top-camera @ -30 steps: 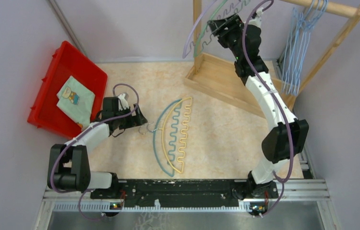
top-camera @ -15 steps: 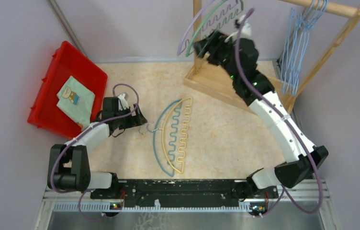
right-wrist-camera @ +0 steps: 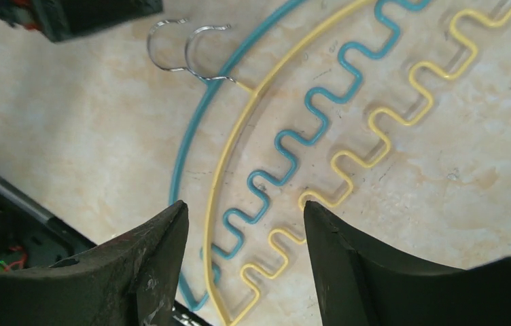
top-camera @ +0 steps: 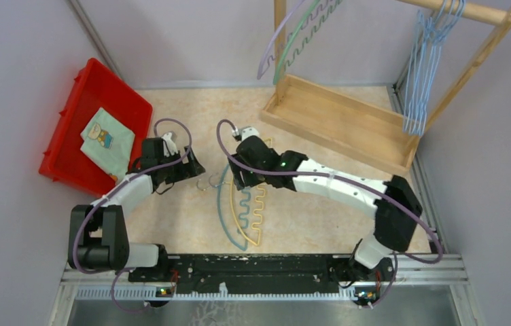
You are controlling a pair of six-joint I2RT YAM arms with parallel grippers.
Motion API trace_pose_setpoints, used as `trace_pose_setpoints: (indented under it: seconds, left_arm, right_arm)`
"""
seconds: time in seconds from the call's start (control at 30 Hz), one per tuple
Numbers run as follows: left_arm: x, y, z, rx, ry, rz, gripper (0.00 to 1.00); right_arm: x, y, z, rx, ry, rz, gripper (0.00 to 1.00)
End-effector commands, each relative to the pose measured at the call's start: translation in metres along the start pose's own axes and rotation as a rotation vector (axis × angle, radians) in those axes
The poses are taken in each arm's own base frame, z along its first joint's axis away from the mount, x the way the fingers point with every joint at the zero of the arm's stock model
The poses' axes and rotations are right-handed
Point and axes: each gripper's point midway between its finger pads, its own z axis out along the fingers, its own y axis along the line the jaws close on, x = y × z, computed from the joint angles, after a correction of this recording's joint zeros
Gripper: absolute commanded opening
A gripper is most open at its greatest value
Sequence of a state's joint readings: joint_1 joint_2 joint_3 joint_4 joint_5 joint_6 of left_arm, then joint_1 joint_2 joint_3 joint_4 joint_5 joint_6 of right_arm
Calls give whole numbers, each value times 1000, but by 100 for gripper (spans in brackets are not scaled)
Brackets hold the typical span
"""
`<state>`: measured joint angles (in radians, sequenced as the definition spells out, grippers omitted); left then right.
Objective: Organize the hangers
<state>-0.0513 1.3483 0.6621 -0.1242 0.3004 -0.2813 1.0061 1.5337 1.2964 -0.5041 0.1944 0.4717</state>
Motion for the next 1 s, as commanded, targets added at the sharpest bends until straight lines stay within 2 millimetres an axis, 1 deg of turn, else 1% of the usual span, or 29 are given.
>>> trace_pose_setpoints:
  seconds: [0.0,0.03,0.07,0.17,0.3,0.4,0.57,0.67,0.7,0.77,0.8,0.87,0.93,0.97]
  left_arm:
    - [-6,6,-2,11,-29,-49,99]
    - [-7,7,-2,9,-31,-53,100]
    - [-9,9,-3,5,-37,-57,100]
    - [-11,13,-6,0,-48,-76,100]
    - [-14,16,-11,-9,-67,-88,100]
    - [-15,16,-16,-12,-83,-85,100]
    - [-13,13,-17,0,-77,-91,99]
    - [-13,13,-17,2,-80,-92,99]
    - [-13,13,-17,4,-79,-91,100]
    - [-14,13,-16,5,-78,-92,100]
    - [-14,12,-16,8,-77,-93,99]
    - [-13,12,-16,10,-78,-93,100]
    - [-14,11,-16,13,-81,-91,100]
    - [-15,11,-17,11,-83,-90,100]
  right_arm:
    - [2,22,28,-49,16,-39,63]
    - [15,22,47,-35,65,-58,63]
    - [17,27,54,-42,78,-66,62]
    - [32,38,74,-74,126,-72,62]
    - [62,47,96,-95,196,-81,60]
    - [80,48,109,-91,233,-72,59]
    - [98,44,124,-82,266,-67,55]
    - [113,33,130,-24,297,-90,49]
    - [116,26,131,16,301,-101,46]
    - [123,12,131,92,314,-124,29]
    - [125,5,130,125,324,-130,18]
    - [131,-6,126,175,344,-138,1]
    - [131,-10,120,186,342,-140,0]
    - [128,-10,116,182,333,-136,0]
